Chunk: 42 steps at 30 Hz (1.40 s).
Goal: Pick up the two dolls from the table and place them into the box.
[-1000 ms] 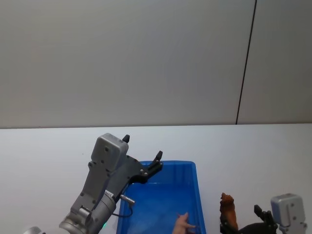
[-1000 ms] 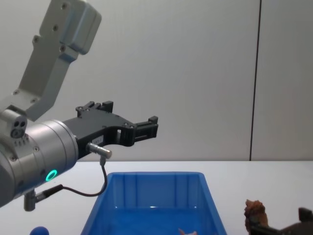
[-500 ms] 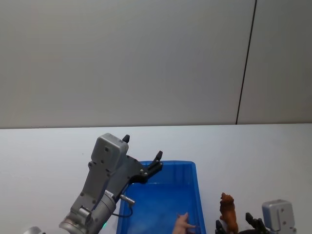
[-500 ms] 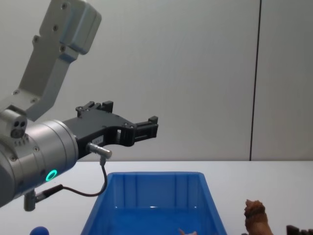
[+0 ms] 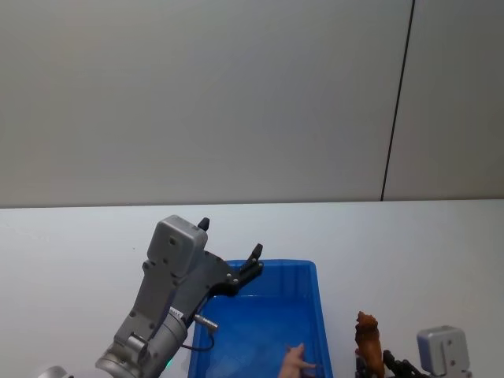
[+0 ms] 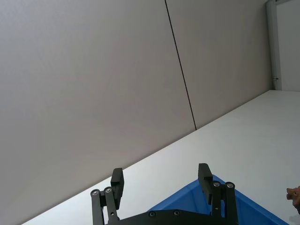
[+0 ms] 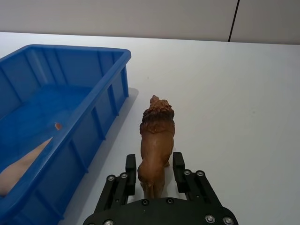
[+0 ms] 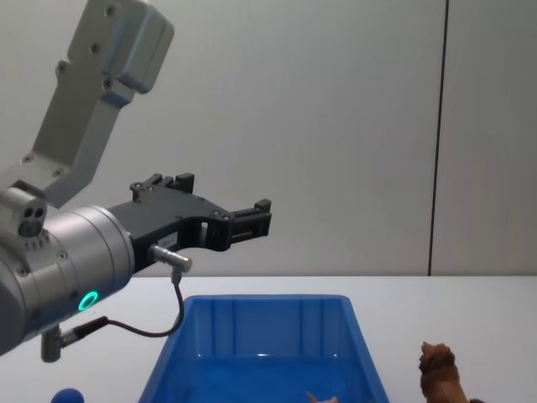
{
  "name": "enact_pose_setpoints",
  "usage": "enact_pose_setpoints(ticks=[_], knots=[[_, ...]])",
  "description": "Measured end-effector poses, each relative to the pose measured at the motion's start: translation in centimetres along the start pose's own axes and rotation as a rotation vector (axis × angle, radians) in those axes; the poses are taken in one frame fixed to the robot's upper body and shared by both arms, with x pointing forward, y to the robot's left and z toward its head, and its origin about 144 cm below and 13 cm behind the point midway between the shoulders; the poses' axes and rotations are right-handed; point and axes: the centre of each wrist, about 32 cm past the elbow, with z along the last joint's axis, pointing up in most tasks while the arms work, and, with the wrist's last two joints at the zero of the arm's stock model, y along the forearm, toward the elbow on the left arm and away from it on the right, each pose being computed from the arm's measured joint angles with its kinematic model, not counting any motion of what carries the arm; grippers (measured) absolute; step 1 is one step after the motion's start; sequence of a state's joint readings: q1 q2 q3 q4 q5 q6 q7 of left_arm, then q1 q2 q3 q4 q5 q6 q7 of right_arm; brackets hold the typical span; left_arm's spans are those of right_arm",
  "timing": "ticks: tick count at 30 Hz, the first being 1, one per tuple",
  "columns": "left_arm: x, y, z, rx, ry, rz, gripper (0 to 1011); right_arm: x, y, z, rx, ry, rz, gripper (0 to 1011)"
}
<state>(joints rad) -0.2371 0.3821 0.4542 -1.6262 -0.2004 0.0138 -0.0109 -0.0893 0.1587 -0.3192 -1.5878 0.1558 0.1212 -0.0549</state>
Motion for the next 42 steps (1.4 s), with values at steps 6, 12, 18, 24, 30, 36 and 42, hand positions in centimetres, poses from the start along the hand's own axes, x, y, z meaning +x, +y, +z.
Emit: enact_pose_setpoints(ticks=[6, 12, 18, 24, 30, 36, 42], knots=[[0.0, 0.0, 0.0, 0.000, 0.000, 0.000, 1001, -0.1, -0.1, 0.2, 0.006, -0.009, -0.014, 316], [0.0, 0.0, 0.0, 0.000, 0.000, 0.000, 1001, -0.2, -0.3, 0.6, 0.027, -0.026, -0.032, 293], [0.0, 0.0, 0.0, 0.000, 0.000, 0.000, 1001, -0.2, -0.5, 1.2, 0.066, -0.048, -0.044, 293], [0.0, 0.0, 0.0, 0.000, 0.000, 0.000, 1001, 0.0, -0.6, 2.1, 0.128, -0.071, -0.037, 293], [0.0, 0.0, 0.0, 0.000, 0.000, 0.000, 1001, 0.3, -0.5, 3.0, 0.189, -0.074, 0.011, 291], [0.0, 0.0, 0.0, 0.000, 0.000, 0.000, 1001, 0.5, -0.2, 3.8, 0.226, -0.062, 0.071, 291], [0.0, 0.0, 0.0, 0.000, 0.000, 0.000, 1001, 0.6, 0.5, 4.8, 0.255, -0.039, 0.151, 293]])
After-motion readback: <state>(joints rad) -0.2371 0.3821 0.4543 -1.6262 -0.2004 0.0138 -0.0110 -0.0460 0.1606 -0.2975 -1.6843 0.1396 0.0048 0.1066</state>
